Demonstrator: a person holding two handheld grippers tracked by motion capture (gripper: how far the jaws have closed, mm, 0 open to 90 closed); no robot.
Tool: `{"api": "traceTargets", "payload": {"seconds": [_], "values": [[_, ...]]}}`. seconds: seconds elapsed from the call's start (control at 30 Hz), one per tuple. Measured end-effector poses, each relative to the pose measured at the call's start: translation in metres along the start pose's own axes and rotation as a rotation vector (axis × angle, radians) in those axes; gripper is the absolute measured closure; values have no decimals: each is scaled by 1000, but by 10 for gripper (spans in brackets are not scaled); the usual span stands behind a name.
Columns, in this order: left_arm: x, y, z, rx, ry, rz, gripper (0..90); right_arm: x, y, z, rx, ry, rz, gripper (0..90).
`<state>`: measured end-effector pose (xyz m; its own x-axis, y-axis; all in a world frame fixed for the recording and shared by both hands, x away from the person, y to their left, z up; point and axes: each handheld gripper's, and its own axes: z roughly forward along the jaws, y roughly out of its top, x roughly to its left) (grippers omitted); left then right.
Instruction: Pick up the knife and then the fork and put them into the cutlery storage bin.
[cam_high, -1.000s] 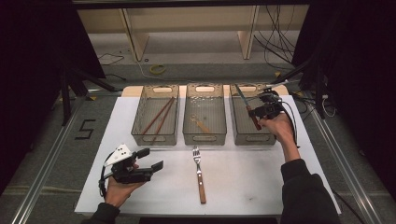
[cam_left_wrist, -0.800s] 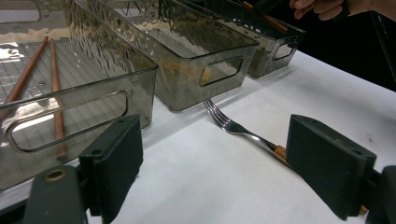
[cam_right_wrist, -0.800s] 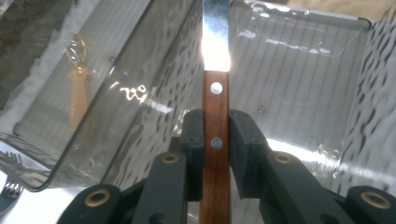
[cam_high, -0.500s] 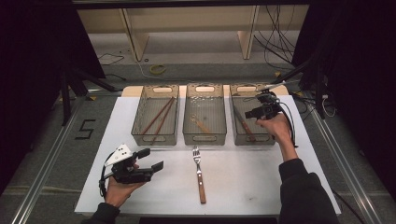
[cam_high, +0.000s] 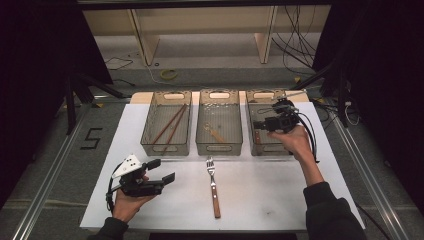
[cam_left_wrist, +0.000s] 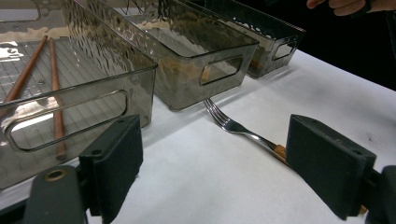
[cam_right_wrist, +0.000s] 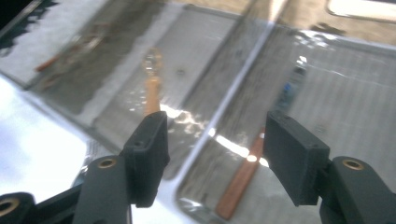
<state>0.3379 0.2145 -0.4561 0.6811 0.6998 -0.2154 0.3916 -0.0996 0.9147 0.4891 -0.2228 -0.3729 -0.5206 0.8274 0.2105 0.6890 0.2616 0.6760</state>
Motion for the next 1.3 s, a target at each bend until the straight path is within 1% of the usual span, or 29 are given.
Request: {"api": "traceTargets", "payload": {"seconds": [0.17,0.27,0.3,0.47,0.57,0.77,0.87,1.0,1.03,1.1,1.13,1.3], "values": [[0,0,0,1,1,-1,186,16,-11,-6,-13,52,-35,381],[0,0,0,1,0,1,186,26,-18,-7,-14,72,-63,370],[0,0,0,1,1,0,186,30,-19,-7,-10,80,-64,365],[0,0,0,0,1,0,186,46,-28,-5,-23,112,-88,357],[0,0,0,0,0,0,186,56,-33,-3,-20,127,-107,355],[0,0,0,2,1,-1,186,75,-42,1,-7,171,-140,355],[1,0,0,2,1,0,186,84,-46,3,-6,210,-147,370],[0,0,0,0,1,-1,186,95,-51,7,9,233,-181,393],[0,0,0,2,0,1,186,99,-53,9,21,242,-194,397],[0,0,0,2,1,0,186,104,-56,12,39,243,-216,409],[0,0,-1,1,1,0,186,106,-57,13,42,248,-219,418],[0,0,-1,0,0,1,186,118,-65,18,59,279,-253,486]]}}
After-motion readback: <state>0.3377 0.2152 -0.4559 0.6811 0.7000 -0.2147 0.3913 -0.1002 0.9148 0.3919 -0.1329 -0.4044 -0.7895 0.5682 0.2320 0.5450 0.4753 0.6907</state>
